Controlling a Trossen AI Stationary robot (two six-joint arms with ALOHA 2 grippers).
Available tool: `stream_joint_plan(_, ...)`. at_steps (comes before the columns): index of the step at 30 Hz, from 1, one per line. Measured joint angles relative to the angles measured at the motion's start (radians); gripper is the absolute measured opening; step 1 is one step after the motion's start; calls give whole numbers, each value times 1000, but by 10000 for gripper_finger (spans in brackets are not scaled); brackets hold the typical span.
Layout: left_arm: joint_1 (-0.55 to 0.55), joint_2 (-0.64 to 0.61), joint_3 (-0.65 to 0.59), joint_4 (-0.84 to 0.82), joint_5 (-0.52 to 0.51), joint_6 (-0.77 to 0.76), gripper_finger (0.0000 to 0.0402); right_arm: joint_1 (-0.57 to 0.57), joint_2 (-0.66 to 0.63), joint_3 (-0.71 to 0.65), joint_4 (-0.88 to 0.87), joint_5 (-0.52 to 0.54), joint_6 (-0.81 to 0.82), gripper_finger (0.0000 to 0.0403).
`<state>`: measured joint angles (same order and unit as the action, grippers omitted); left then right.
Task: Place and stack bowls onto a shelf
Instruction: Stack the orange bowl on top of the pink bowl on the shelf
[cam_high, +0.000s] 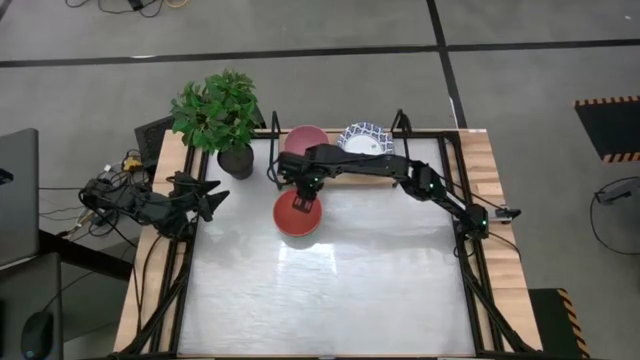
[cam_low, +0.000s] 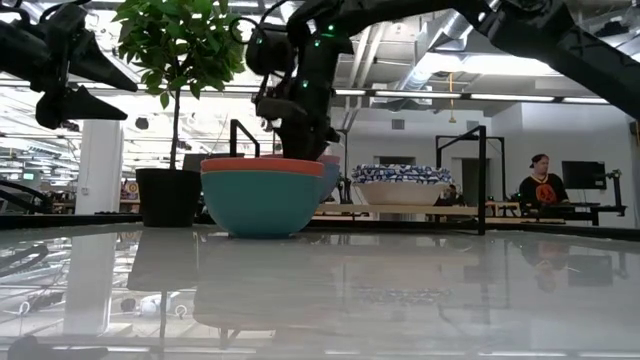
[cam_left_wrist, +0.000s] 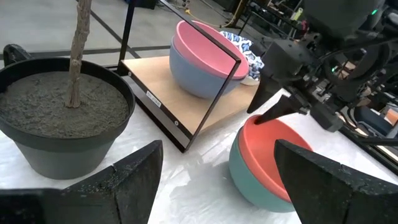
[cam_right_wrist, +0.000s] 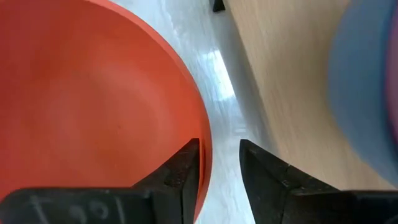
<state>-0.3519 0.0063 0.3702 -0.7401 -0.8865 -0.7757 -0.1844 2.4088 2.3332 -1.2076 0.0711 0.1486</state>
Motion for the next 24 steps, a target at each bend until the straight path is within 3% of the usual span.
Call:
stream_joint_plan(8, 0, 0, 0, 0, 0, 0, 293, 1, -9, 0, -6, 0, 1, 125)
stream_joint_plan(15, 0, 0, 0, 0, 0, 0, 293, 1, -9, 0, -13, 2, 7, 26)
stream_joint_plan(24, 0, 0, 0, 0, 0, 0, 293, 7, -14, 23, -55, -16, 27, 26)
